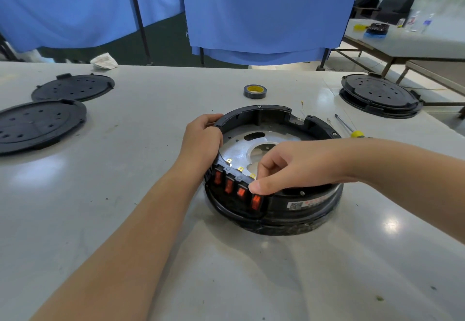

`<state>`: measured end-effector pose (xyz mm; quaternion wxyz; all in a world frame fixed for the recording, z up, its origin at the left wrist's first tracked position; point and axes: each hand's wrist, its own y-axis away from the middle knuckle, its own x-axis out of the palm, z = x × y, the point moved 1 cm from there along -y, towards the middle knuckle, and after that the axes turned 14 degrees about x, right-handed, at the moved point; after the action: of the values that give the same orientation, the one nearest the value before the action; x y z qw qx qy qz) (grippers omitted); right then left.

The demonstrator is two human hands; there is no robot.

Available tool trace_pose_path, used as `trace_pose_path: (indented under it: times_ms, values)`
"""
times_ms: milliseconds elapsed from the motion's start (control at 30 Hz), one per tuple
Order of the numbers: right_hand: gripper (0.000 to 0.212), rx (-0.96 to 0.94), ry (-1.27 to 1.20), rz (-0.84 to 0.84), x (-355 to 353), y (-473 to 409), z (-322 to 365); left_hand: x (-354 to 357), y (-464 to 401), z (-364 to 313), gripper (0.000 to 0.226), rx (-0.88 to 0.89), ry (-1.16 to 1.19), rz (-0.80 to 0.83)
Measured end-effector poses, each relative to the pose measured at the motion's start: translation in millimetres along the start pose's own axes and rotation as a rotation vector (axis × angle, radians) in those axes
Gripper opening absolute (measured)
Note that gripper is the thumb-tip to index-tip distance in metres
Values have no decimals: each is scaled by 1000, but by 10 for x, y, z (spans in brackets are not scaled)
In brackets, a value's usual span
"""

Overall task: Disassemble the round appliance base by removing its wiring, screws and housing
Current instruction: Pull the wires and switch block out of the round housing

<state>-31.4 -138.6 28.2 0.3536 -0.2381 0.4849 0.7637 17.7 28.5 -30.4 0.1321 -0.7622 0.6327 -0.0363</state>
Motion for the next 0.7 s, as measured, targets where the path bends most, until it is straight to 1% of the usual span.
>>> trace_pose_path:
  times_ms: [133,233,400,500,600,700]
  values:
    - [38,-26,31,-61,35,-5,20,10,0,-8,51,-1,-2,-16]
    - [41,-63,97,-104,60,-17,42,13,6,-18,51,-1,-2,-19]
    - [43,-82,0,-127,90,-18,-13,6,1,-14,51,-8,-2,-7]
    - [43,-76,-42,-103,104,-11,-29,4,1,-14,52,-6,-6,-1]
    - [43,-60,-44,-49,90,5,-26,2,-3,-9,52,-5,-9,2]
    - [45,-53,-30,-30,84,16,-11,3,-4,-13,53,-12,-11,1]
